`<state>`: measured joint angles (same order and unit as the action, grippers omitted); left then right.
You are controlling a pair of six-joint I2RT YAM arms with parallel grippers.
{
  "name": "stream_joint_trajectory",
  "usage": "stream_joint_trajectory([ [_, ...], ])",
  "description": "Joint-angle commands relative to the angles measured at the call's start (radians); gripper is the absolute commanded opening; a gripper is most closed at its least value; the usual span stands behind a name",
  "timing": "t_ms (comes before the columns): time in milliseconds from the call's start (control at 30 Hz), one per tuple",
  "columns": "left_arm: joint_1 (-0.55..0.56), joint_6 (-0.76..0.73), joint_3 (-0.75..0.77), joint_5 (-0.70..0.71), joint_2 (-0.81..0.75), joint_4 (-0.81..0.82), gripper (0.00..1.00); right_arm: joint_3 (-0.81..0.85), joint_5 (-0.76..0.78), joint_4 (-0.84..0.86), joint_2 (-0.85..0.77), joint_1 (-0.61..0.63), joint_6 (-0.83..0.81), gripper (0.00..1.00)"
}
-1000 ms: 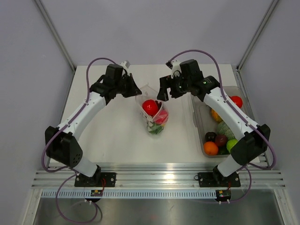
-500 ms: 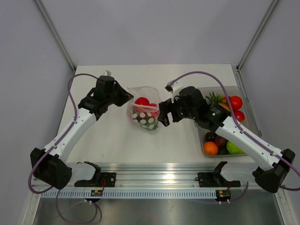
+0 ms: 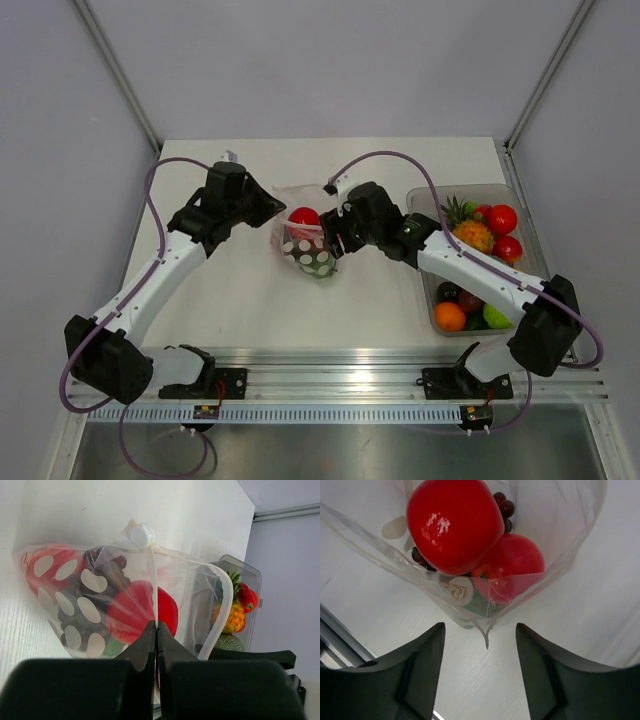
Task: Place the food in the zip-top bag and seal the zipper
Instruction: Zip the zipper food storage bag at the center of the board.
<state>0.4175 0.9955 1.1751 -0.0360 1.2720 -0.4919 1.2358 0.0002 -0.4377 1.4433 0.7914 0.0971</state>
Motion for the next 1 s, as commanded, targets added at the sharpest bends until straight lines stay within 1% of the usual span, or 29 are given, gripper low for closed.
stream_joint_trajectory([
  [0, 0.003, -0.006, 0.006, 0.028, -0.029, 0.047, 0.0, 0.056, 0.009, 0.117, 0.038, -0.001, -0.019, 0.62],
  [67, 0.003, -0.015, 0.008, 0.022, -0.034, 0.041, 0.0, 0.071, 0.006, 0.132, 0.051, -0.001, -0.014, 0.5],
  [100, 0.003, -0.026, 0.012, 0.018, -0.034, 0.039, 0.0, 0.077, 0.006, 0.131, 0.057, -0.001, -0.011, 0.34],
  [200, -0.002, -0.093, 0.05, -0.005, -0.036, 0.019, 0.0, 0.085, 0.015, 0.137, 0.051, -0.001, -0.013, 0.07],
  [233, -0.006, -0.148, 0.063, -0.018, -0.037, 0.01, 0.01, 0.083, 0.024, 0.14, 0.046, -0.001, -0.014, 0.0],
  [267, -0.011, -0.175, 0.075, -0.033, -0.039, 0.0, 0.12, 0.08, 0.024, 0.142, 0.042, 0.0, -0.02, 0.0],
  [300, -0.028, -0.205, 0.087, -0.048, -0.045, -0.004, 0.2, 0.079, 0.023, 0.142, 0.034, -0.001, -0.034, 0.0],
  [333, -0.039, -0.265, 0.089, -0.06, -0.052, -0.007, 0.3, 0.076, 0.021, 0.142, 0.028, -0.001, -0.04, 0.0],
  [367, -0.052, -0.284, 0.087, -0.083, -0.066, -0.01, 0.4, 0.074, 0.02, 0.14, 0.023, -0.001, -0.049, 0.0],
  [400, -0.086, -0.303, 0.087, -0.099, -0.074, -0.01, 0.61, 0.064, 0.017, 0.143, 0.011, -0.001, -0.063, 0.0],
  [500, -0.143, -0.382, 0.09, -0.128, -0.091, -0.031, 0.89, 0.048, 0.004, 0.148, -0.01, -0.001, -0.091, 0.0],
  [533, -0.155, -0.427, 0.089, -0.146, -0.094, -0.033, 0.91, 0.047, 0.004, 0.146, -0.014, -0.001, -0.124, 0.0],
  [567, -0.167, -0.455, 0.086, -0.195, -0.095, -0.03, 0.91, 0.041, 0.004, 0.145, -0.026, -0.001, -0.137, 0.0],
  [600, -0.189, -0.53, 0.077, -0.241, -0.094, -0.021, 0.92, 0.034, -0.026, 0.146, -0.034, -0.001, -0.17, 0.0],
  [633, -0.2, -0.573, 0.061, -0.304, -0.088, 0.002, 0.92, 0.028, -0.037, 0.154, -0.038, -0.003, -0.193, 0.0],
  [667, -0.21, -0.61, 0.055, -0.427, -0.083, 0.01, 0.92, 0.004, -0.042, 0.16, -0.049, -0.001, -0.213, 0.0],
  [700, -0.218, -0.67, 0.051, -0.465, -0.074, 0.012, 0.91, -0.015, -0.069, 0.175, -0.069, -0.003, -0.274, 0.0],
  [767, -0.223, -0.707, 0.02, -0.531, -0.071, 0.042, 0.91, -0.086, -0.103, 0.244, -0.115, -0.001, -0.331, 0.0],
  [833, -0.226, -0.754, -0.009, -0.547, -0.071, 0.084, 0.91, -0.152, -0.123, 0.316, -0.147, -0.004, -0.356, 0.0],
  [900, -0.238, -0.791, -0.038, -0.53, -0.075, 0.114, 0.92, -0.202, -0.155, 0.37, -0.199, -0.011, -0.376, 0.0],
  [967, -0.258, -0.81, -0.063, -0.539, -0.085, 0.142, 0.93, -0.211, -0.166, 0.383, -0.204, -0.02, -0.373, 0.0],
])
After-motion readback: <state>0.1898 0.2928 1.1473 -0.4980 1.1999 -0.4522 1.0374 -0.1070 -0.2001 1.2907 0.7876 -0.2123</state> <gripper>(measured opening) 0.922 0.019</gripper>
